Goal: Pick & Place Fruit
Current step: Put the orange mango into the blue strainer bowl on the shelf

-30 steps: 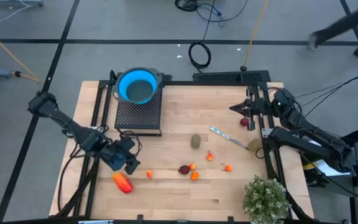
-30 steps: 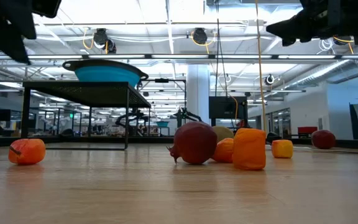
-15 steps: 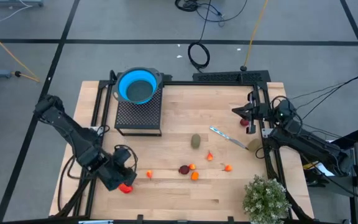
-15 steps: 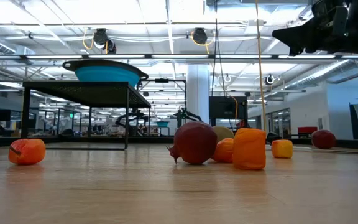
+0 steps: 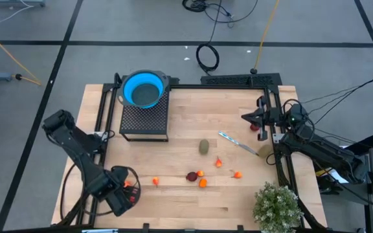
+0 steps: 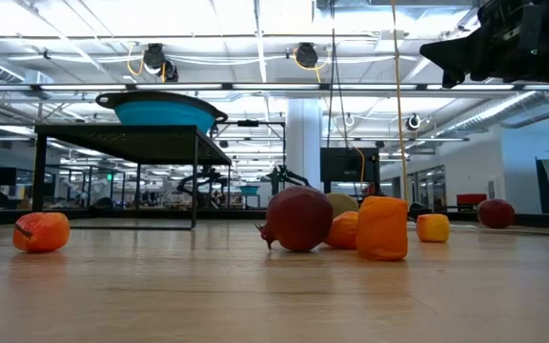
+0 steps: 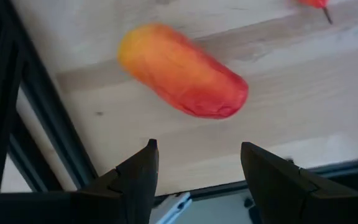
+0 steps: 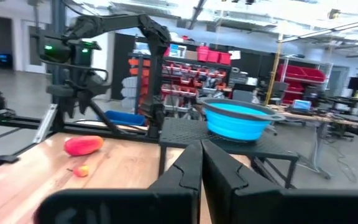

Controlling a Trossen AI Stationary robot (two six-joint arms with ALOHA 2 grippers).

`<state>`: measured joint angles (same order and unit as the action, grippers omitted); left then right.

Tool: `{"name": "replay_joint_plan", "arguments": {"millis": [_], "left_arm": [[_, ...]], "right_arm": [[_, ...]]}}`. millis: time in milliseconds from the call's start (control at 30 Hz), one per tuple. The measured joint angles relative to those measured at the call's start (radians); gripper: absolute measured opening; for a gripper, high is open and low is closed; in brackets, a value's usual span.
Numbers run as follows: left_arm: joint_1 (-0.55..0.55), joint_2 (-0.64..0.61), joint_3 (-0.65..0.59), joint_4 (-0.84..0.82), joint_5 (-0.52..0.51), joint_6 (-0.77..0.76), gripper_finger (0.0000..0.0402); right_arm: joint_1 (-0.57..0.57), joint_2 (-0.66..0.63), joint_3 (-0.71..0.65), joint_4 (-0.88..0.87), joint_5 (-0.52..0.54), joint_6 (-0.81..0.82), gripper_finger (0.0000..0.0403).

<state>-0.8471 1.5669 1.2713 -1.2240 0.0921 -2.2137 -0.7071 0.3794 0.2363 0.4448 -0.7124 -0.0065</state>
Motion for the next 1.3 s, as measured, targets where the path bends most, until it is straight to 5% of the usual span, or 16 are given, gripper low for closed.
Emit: {"name": "replay_joint_plan", "arguments": {"millis": [267, 533, 1300], "left_arm": [[-0.032, 0.001, 0.0, 0.006, -0.09, -0.166, 0.0227], [-0.043, 0.001, 0.0, 0.013, -0.197, -0.175, 0.0227], [-0.043, 0.001, 0.0, 0.063, -0.199, -0.129, 0.0227]], "right_arm": [[0.0, 0.0, 0.0, 0.0, -0.031, 0.003, 0.0], [0.0, 0.0, 0.0, 0.0, -0.051, 0.004, 0.0], [0.0, 0.0, 0.001, 0.0, -0.051, -0.005, 0.0]]}}
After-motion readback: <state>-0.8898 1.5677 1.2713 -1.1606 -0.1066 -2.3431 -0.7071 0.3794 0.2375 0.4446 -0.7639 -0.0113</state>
